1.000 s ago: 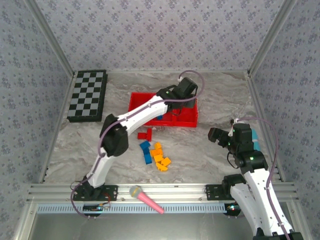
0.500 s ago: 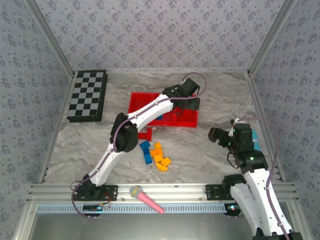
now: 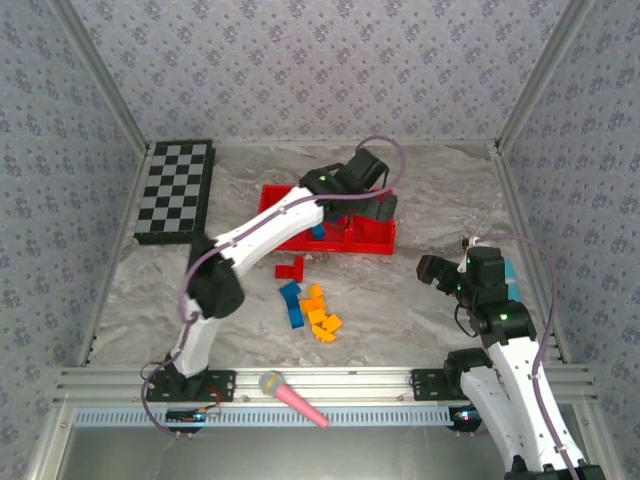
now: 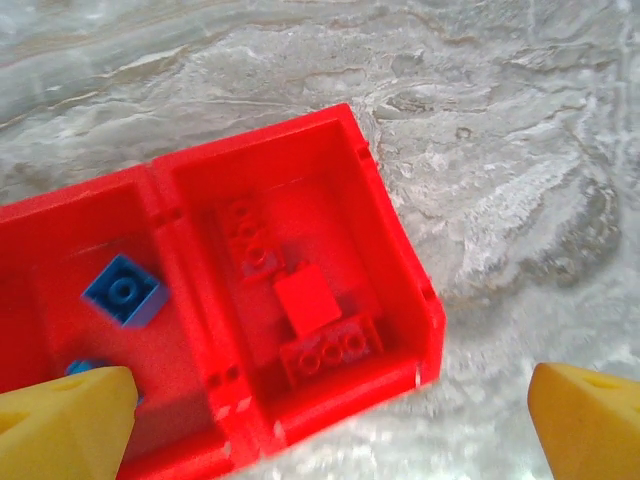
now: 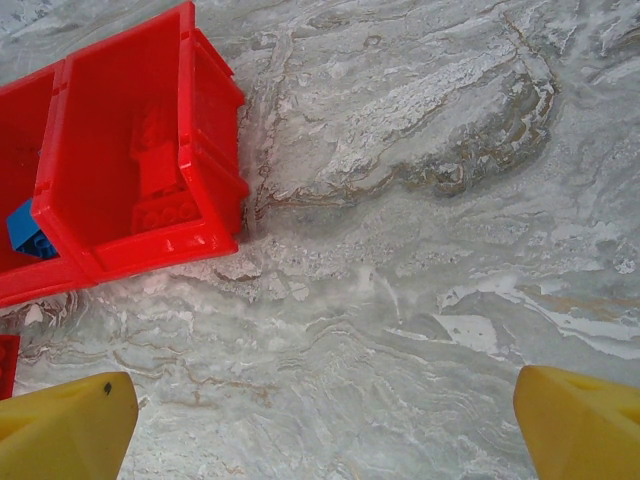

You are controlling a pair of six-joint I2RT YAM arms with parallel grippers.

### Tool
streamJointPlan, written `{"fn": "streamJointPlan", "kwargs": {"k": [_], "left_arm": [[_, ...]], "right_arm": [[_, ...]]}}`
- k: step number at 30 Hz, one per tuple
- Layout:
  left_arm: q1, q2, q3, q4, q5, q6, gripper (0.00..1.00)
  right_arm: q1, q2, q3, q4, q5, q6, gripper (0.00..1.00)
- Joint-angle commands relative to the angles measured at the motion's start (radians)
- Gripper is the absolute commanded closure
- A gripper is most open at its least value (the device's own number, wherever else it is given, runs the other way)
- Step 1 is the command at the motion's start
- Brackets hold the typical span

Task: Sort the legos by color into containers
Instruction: Place the lego in the container, then rotate the lego at the center of the table.

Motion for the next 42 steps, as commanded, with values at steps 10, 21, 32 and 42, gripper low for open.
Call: {"fn": "streamJointPlan", "kwargs": {"k": [10, 21, 32, 42], "left_arm": [[-0.086, -0.482, -0.756, 0.072, -0.054, -0.227, 0.01], [-0.133, -0.412, -0.890, 0.174, 0.012, -0.385, 0.15], [-0.083, -0.289, -0.881, 0.229, 0.036, -0.456, 0.32], [-0.069, -0.200, -0.842, 0.248, 0.067, -0.450, 0.38]], "right_arm": [[0.002, 0.002, -0.005, -0.011, 0.007, 0.001, 0.01], [0.017, 0.001, -0.005, -0.017, 0.013, 0.008, 0.01], [0.026, 0.001, -0.007, -0.009, 0.012, 0.002, 0.02], [0.026, -0.002, -0.008, -0.007, 0.013, 0.001, 0.02]]}}
